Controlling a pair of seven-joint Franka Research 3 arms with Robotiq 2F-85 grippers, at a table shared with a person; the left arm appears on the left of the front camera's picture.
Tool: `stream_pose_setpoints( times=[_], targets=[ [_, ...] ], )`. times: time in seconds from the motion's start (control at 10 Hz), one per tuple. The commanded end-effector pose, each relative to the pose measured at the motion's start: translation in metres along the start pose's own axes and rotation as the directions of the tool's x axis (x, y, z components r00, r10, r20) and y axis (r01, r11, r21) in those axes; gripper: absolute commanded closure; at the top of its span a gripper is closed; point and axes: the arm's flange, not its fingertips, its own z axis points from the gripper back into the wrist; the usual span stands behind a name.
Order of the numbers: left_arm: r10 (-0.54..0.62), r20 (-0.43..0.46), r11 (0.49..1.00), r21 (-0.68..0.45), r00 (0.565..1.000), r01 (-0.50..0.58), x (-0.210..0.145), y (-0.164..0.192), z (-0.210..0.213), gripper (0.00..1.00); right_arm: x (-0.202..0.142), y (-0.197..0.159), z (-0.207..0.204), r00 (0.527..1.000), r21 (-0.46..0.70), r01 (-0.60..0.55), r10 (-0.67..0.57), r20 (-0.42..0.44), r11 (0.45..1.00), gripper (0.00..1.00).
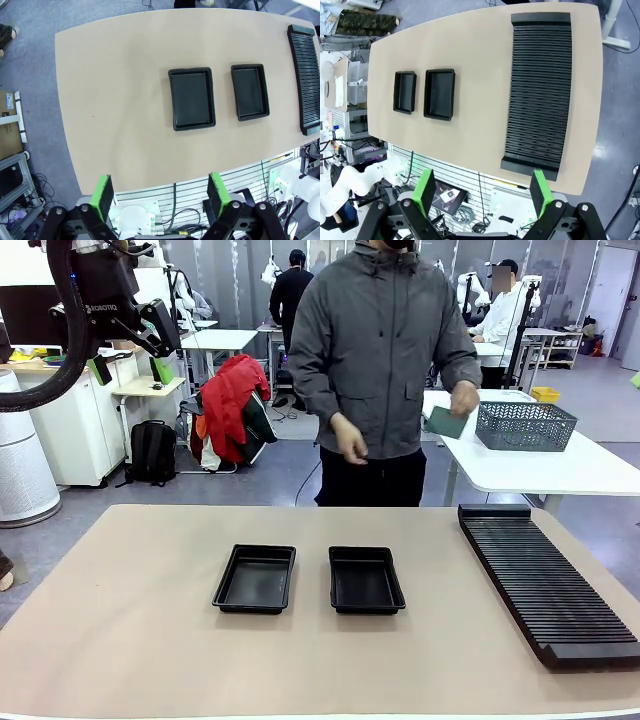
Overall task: Inspect and transfer BCBs to ESD trays.
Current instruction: Pick up the Blank PCB from the PCB Rack and place it in the left ESD tray.
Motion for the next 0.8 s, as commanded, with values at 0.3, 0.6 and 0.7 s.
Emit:
stream_pose_setpoints(
  times=[0.3, 0.6, 0.7],
  targets=[
    [0.000, 0.006, 1.000, 0.000, 1.000, 0.000, 0.0002, 0.0003, 0.0010, 0.00, 0.0001, 0.0002, 0.0003, 1.000, 0.000, -0.003, 0.003, 0.001, 1.000, 0.00],
    [0.000, 0.006, 1.000, 0.000, 1.000, 0.000, 0.0002, 0.0003, 0.0010, 0.00, 0.0001, 0.0002, 0.0003, 1.000, 0.000, -0.003, 0.003, 0.001, 1.000, 0.00],
    [0.000, 0.006, 1.000, 0.000, 1.000, 0.000, 0.0002, 0.0003, 0.0010, 0.00, 0.0001, 0.0002, 0.0003, 1.000, 0.000, -0.003, 0.003, 0.001, 1.000, 0.00]
  ],
)
